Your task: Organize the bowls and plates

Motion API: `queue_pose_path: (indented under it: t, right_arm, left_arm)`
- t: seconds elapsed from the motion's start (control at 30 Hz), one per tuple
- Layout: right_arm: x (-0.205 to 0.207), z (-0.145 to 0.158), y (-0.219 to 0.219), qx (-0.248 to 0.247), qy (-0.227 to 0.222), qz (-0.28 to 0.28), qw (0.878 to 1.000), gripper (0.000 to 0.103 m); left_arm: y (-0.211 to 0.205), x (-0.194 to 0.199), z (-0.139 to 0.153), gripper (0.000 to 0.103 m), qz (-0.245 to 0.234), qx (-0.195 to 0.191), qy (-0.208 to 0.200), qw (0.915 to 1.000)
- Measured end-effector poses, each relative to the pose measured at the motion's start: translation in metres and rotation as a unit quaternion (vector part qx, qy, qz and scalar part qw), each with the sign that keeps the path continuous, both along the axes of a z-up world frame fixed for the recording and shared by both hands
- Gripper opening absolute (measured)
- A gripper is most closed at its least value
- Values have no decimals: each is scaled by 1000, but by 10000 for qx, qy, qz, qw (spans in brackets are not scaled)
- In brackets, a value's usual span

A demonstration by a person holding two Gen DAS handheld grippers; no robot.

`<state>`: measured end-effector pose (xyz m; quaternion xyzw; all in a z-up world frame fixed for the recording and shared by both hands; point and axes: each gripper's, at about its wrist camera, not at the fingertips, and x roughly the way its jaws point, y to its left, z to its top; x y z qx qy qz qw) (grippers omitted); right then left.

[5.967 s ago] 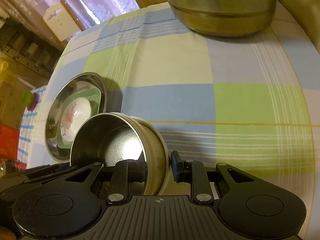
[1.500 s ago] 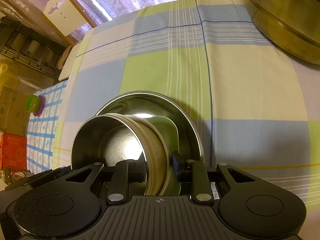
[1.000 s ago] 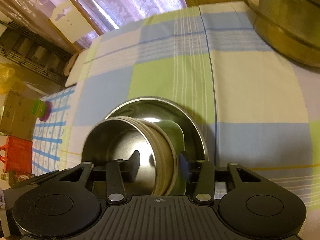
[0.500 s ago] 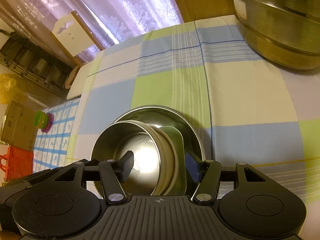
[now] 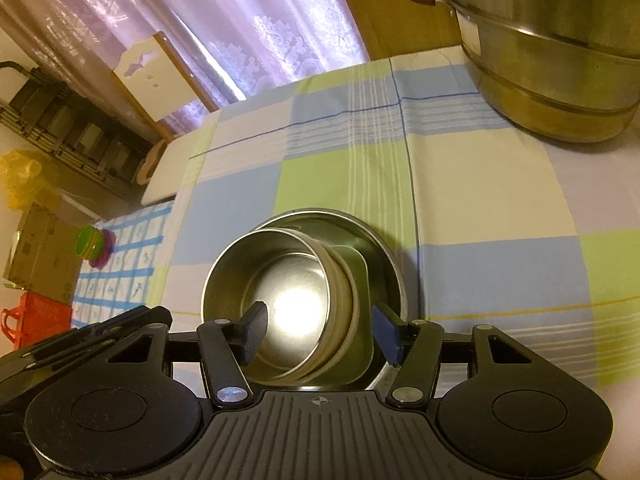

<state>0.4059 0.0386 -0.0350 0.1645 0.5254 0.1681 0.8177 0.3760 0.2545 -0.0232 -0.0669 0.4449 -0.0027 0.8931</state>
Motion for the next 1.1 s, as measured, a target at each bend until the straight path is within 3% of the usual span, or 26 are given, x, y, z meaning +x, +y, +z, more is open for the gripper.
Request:
queue_pose_path:
  t: [0.27,0.57,0.77,1.1]
  right_arm:
    - [-47,21,-15,33,-593,251,9979,58]
    - [-118,31,-41,-244,-1202,678,9901,58]
    - [-167,31,-65,-262,-1358,813,9870,58]
    - [-244,31,-111,-450,-1416,911,9847,58]
  left_arm:
    - [-21,-49,20,19,88,307,-278,9991]
    - [-59,-112,38,19,160,297,-429,9985]
    - [-95,-155,43,19,118,541,-559,9969]
    - [-142,-230,45,19,238,331,-530,9978]
